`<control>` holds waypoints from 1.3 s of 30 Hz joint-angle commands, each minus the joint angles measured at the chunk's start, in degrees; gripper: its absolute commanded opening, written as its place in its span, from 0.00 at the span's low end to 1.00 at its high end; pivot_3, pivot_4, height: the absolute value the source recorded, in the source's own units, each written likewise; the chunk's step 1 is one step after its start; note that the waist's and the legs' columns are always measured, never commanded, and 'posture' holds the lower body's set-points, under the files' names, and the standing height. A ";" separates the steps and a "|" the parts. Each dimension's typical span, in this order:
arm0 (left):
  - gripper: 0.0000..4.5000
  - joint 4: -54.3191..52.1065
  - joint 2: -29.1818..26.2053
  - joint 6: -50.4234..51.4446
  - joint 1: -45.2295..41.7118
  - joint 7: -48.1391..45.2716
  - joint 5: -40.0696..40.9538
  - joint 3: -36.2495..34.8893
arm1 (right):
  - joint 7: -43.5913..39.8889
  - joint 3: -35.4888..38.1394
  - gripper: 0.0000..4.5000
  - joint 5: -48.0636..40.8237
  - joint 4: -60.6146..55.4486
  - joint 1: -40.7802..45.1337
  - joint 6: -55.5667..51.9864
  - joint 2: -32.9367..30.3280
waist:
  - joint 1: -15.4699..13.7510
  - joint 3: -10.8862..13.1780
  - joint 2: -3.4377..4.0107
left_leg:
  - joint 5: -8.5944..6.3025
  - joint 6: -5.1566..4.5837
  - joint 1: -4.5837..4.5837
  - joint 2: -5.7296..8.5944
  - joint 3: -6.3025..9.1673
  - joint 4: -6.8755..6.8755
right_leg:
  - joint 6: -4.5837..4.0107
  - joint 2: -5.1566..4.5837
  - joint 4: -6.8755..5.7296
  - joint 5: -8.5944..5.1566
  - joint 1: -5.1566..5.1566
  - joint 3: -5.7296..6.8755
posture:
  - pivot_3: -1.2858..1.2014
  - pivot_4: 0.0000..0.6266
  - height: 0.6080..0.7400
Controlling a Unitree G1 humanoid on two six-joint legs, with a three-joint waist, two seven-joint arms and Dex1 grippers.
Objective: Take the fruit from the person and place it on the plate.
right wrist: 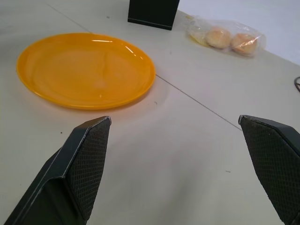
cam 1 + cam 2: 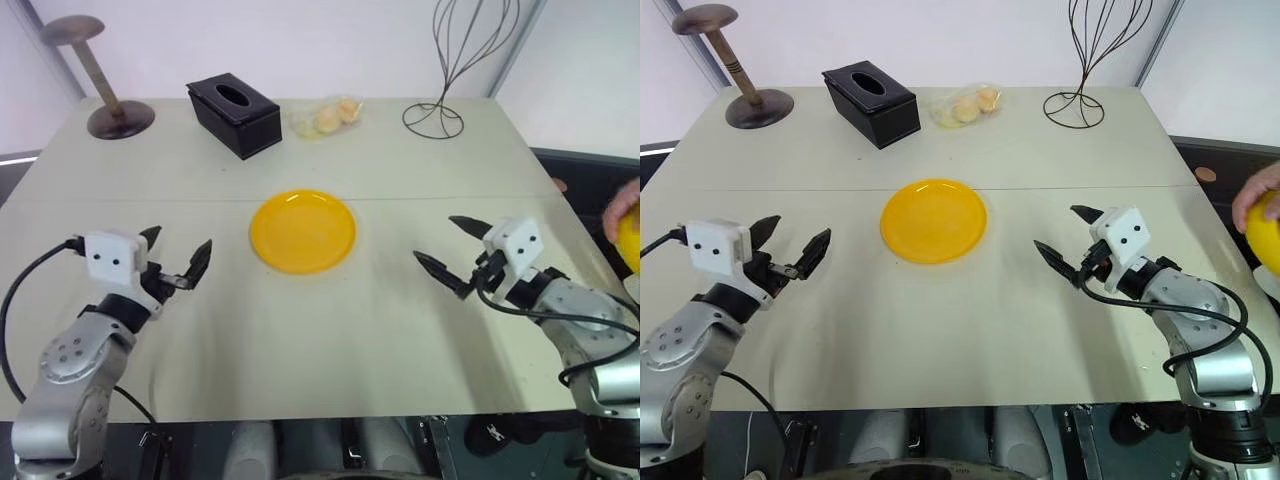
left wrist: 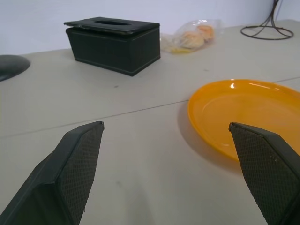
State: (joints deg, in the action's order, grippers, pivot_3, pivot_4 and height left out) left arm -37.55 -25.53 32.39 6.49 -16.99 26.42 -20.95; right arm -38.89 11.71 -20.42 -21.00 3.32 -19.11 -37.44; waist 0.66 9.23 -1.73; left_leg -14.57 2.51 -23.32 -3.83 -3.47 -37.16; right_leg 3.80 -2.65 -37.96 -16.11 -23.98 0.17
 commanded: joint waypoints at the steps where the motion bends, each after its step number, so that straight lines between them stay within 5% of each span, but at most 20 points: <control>1: 1.00 -2.54 -0.54 -0.46 0.30 -0.05 -0.17 0.28 | -0.04 1.50 0.99 -0.68 -1.92 -0.48 -0.07 -0.60 | 0.00 0.00 0.00 | 0.00 0.00 0.00 0.00 0.00 0.00 | 0.00 0.00 0.00 0.00 0.00 0.00 | 0.52 0.24 1.00; 16: 1.00 -1.40 -1.08 -0.70 -1.00 0.32 -1.43 0.16 | 1.94 1.39 0.99 -2.60 -3.09 1.89 -3.07 0.39 | 0.10 0.00 0.00 | 0.00 0.00 0.02 0.00 -0.01 -0.04 | 0.00 0.00 -0.01 0.00 0.02 0.00 | 0.52 0.24 1.00; 29: 1.00 -0.04 0.02 -1.22 -2.74 0.72 -2.67 3.28 | 13.55 5.49 0.99 -33.19 -3.37 26.12 -39.00 2.02 | -0.01 0.00 0.00 | -0.01 -0.02 -0.04 -0.01 0.03 -0.02 | -0.01 -0.02 0.01 0.01 0.00 0.00 | 0.52 0.24 1.00; 39: 1.00 -7.84 -7.94 0.17 -12.96 -10.16 11.94 1.23 | 17.09 0.47 0.99 -31.56 4.79 38.74 -41.42 4.69 | 0.11 0.04 -0.03 | -0.03 -0.07 -0.17 -0.02 0.00 -0.07 | -0.05 0.00 -0.03 0.05 -0.18 0.00 | 0.52 0.24 1.00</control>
State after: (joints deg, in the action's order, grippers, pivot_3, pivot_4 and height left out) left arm -42.04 -32.88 32.12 -6.05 -26.16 34.40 -18.84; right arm -21.75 12.28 -52.79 -16.59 40.91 -61.72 -33.03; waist 0.77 9.27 -1.76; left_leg -14.60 2.44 -23.46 -3.85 -3.47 -37.23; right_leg 3.75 -2.65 -37.98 -16.06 -24.10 0.17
